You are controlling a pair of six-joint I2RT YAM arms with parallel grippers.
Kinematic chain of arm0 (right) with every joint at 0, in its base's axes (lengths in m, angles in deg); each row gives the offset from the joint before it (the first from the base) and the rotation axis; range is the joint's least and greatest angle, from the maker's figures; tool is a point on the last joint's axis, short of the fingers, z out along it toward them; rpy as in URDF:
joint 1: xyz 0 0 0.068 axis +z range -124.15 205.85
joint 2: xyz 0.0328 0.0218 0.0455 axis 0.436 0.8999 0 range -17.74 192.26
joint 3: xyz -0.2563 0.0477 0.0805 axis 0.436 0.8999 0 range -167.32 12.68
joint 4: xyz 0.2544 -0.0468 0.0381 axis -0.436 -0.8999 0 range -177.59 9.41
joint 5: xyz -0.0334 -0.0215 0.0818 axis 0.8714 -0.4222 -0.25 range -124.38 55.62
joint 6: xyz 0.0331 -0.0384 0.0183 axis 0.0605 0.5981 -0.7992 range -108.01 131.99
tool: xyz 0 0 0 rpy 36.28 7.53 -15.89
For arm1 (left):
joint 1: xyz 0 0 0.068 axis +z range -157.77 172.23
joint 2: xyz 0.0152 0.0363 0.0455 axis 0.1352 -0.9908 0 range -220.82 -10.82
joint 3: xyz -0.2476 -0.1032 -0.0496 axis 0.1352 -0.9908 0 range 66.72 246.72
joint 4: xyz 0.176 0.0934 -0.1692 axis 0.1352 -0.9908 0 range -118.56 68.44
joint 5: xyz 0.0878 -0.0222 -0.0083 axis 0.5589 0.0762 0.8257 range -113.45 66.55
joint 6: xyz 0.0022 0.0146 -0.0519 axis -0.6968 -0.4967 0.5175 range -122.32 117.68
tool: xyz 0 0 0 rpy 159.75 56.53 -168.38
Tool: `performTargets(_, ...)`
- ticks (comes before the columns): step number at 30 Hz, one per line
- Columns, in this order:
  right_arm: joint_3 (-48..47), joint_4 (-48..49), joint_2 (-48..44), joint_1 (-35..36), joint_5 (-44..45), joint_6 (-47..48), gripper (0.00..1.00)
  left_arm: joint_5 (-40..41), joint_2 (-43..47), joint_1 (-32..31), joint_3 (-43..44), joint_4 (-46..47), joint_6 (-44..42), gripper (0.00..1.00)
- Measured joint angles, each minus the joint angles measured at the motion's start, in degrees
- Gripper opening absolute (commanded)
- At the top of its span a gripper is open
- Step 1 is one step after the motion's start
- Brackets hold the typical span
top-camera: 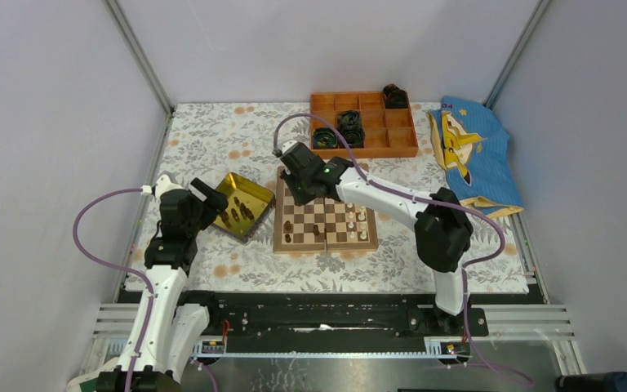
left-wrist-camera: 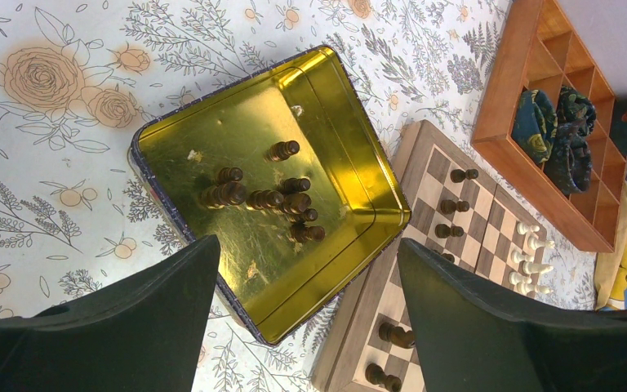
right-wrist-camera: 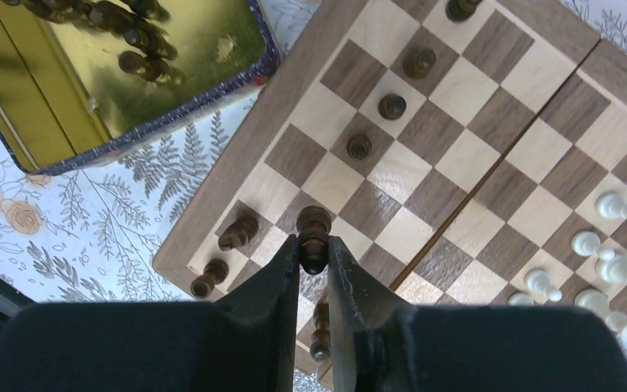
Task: Set up the chess pieces on the board
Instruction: Place the chess piece on the chessboard.
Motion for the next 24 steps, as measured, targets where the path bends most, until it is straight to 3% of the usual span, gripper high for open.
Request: performTargets(24, -16.46, -9.68, 14.34, 0.46, -1.49, 2.71, 0.08, 0.0, 0.0, 0.0, 0.0, 0.02, 0.0, 0.88)
